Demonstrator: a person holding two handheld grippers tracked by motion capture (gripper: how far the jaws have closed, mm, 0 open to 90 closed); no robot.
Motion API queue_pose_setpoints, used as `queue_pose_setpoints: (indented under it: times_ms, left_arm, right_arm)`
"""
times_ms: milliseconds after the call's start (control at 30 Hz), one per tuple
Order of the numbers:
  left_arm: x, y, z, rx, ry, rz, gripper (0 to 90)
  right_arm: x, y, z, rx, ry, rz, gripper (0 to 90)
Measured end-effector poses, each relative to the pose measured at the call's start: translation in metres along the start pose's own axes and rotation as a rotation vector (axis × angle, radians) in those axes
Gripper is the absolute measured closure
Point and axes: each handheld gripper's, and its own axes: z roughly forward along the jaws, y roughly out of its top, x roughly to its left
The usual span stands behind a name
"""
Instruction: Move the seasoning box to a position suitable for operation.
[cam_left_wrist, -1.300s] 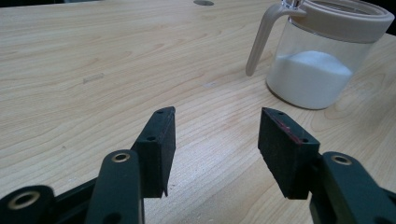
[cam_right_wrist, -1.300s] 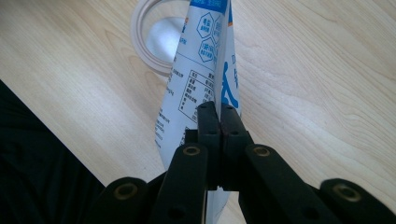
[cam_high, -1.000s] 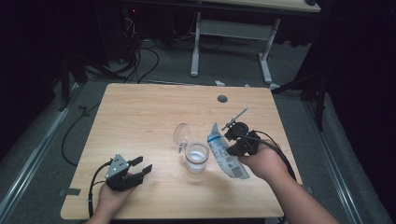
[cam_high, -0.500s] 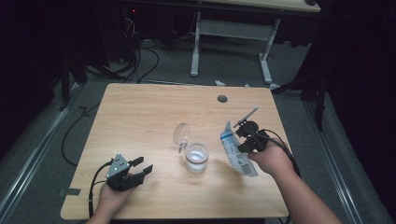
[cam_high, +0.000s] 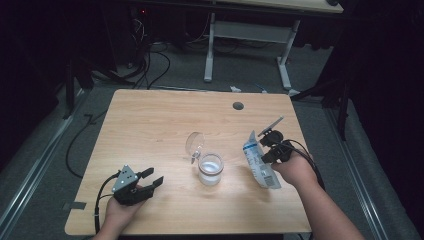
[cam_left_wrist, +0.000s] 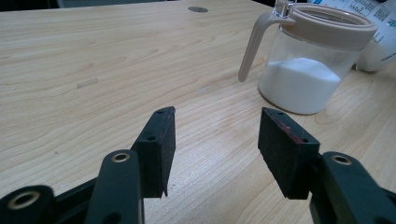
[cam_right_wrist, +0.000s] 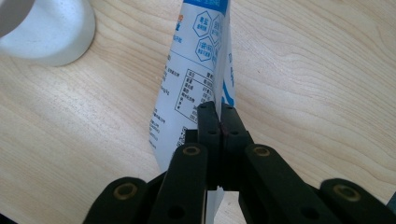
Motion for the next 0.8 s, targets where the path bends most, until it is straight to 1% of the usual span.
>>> queue_pose_setpoints:
  times_ms: [33, 233, 267, 333, 367, 500, 533, 567, 700, 733, 800]
  left_arm:
    - [0.000, 0.000, 0.000, 0.001, -0.001, -0.002, 47.0]
    - [0.001, 0.000, -0.001, 0.004, -0.001, 0.001, 47.0]
    - [0.001, 0.000, -0.001, 0.004, -0.001, 0.001, 47.0]
    - [0.001, 0.000, 0.000, 0.004, 0.001, 0.000, 47.0]
    - [0.001, 0.000, 0.000, 0.003, 0.002, 0.001, 47.0]
    - [0.002, 0.001, -0.002, -0.004, 0.011, -0.003, 47.0]
    - [0.002, 0.001, -0.002, -0.004, 0.011, -0.003, 46.9]
    - [0.003, 0.001, -0.003, -0.006, 0.015, -0.004, 46.9]
    - [0.004, 0.001, -0.003, -0.005, 0.024, -0.003, 46.3]
    - [0.004, 0.001, -0.003, -0.004, 0.018, -0.005, 45.9]
    - [0.002, 0.001, -0.002, 0.002, 0.014, 0.007, 45.1]
  right_arm:
    - [0.000, 0.000, 0.000, -0.002, 0.001, 0.008, 90.0]
    - [-0.002, -0.005, 0.004, -0.068, -0.004, 0.031, 90.0]
    - [-0.002, -0.006, 0.004, -0.083, -0.003, 0.036, 90.0]
    - [-0.002, -0.009, 0.004, -0.106, -0.010, 0.029, 90.0]
    - [-0.002, -0.011, 0.004, -0.123, 0.001, 0.041, 90.0]
    - [-0.002, -0.020, 0.000, -0.196, 0.005, 0.057, 90.0]
    - [-0.002, -0.020, 0.000, -0.196, 0.005, 0.057, 90.0]
    - [-0.003, -0.026, -0.001, -0.247, 0.017, 0.072, 90.0]
    - [-0.004, -0.039, -0.003, -0.335, 0.017, 0.099, 90.0]
    - [-0.004, -0.041, -0.002, -0.346, 0.018, 0.101, 90.0]
    - [-0.004, -0.047, 0.001, -0.373, 0.026, 0.116, 90.0]
